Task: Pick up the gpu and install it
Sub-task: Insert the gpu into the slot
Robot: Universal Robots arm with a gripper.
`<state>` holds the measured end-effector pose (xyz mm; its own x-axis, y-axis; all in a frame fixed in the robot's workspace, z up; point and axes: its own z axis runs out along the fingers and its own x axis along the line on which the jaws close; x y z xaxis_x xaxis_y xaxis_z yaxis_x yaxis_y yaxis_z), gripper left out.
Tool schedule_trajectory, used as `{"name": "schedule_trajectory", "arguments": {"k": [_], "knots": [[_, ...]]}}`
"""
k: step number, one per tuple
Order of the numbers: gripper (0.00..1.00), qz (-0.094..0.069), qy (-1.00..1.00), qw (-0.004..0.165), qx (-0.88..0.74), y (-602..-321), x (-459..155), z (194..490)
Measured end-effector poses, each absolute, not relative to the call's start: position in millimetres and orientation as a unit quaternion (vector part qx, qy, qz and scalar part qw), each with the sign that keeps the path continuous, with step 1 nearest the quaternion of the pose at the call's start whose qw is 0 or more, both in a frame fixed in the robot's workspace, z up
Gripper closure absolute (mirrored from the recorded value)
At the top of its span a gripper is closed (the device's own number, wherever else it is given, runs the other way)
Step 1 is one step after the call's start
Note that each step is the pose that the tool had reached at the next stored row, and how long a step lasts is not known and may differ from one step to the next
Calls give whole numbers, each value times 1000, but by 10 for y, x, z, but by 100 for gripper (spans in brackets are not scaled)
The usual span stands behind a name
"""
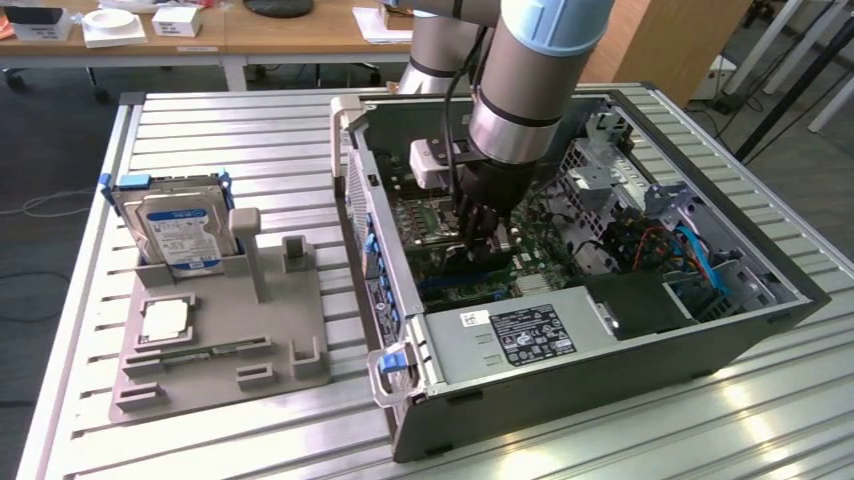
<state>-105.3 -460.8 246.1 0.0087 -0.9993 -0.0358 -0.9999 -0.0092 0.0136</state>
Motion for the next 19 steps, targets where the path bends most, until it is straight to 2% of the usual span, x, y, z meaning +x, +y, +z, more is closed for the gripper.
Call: {"name": "schedule_trajectory", "arguments": {"k": [19], "knots": [[73,17,700,7,-714,-4612,-1045,2461]]}}
